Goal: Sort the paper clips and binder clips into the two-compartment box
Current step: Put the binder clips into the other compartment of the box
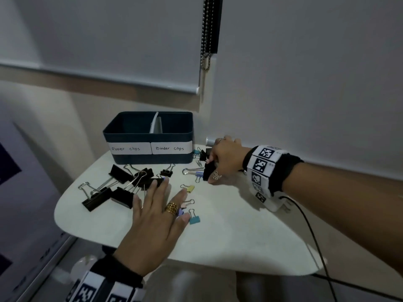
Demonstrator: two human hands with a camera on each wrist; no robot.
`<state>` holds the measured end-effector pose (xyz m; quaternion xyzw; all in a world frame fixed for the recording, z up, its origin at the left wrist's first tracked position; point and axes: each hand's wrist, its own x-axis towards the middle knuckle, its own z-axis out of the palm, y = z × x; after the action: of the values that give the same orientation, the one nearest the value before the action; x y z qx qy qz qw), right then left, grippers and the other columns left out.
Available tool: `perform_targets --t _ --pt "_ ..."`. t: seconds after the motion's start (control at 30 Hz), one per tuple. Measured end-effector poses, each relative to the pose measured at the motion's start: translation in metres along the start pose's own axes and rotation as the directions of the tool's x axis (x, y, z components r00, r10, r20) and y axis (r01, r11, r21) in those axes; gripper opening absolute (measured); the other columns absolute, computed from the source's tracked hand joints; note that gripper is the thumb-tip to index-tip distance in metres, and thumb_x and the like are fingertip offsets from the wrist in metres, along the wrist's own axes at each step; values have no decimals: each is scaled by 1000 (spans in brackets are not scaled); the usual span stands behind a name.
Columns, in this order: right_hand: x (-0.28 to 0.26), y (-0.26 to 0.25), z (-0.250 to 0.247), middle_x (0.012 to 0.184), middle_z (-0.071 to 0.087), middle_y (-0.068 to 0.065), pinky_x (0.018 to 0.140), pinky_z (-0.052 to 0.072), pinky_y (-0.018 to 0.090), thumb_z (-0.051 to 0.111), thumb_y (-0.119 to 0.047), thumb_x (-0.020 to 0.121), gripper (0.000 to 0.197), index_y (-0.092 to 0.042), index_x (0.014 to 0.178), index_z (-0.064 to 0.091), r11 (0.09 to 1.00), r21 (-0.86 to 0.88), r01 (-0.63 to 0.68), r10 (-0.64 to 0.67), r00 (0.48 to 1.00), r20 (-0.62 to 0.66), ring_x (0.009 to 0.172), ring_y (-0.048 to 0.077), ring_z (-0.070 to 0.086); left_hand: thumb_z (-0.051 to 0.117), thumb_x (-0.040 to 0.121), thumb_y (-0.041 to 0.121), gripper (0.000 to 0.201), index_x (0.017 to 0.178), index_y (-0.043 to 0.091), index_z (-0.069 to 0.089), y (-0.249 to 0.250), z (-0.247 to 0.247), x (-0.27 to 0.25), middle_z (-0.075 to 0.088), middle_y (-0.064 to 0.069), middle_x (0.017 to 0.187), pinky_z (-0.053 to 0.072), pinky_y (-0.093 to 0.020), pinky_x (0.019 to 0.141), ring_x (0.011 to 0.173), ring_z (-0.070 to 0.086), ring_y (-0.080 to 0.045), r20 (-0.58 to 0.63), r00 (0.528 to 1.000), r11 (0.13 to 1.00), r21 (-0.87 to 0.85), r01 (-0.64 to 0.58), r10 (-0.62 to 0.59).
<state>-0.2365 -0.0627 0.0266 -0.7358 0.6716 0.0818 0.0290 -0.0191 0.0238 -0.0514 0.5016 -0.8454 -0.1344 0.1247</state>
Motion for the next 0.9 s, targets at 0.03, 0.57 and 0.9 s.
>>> perform_targets --t 0.03,0.57,0.9 --pt "-5 -2 -3 108 51 2 91 32 36 74 -57 63 55 -24 106 64 1000 -16 5 -6 1000 -22 111 22 37 -28 60 78 98 145 46 8 1 0 0 -17 11 155 -12 -45 114 136 -30 -1 -31 999 1000 -24 13 -13" --pt "-59 11 -4 127 55 2 99 43 29 61 -25 88 36 -16 122 59 984 147 101 -128 974 186 117 19 52 1 78 58 74 142 36 31 20 -19 14 24 19 150 -17 -30 111 139 18 5 118 978 978 99 -183 171" --pt "-17 72 -28 141 43 5 109 36 37 73 -31 78 72 -17 139 38 995 29 -100 97 991 93 128 25 43 38 97 38 38 131 28 49 27 -85 54 34 6 141 31 -24 109 123 38 -8 199 948 949 145 -281 250"
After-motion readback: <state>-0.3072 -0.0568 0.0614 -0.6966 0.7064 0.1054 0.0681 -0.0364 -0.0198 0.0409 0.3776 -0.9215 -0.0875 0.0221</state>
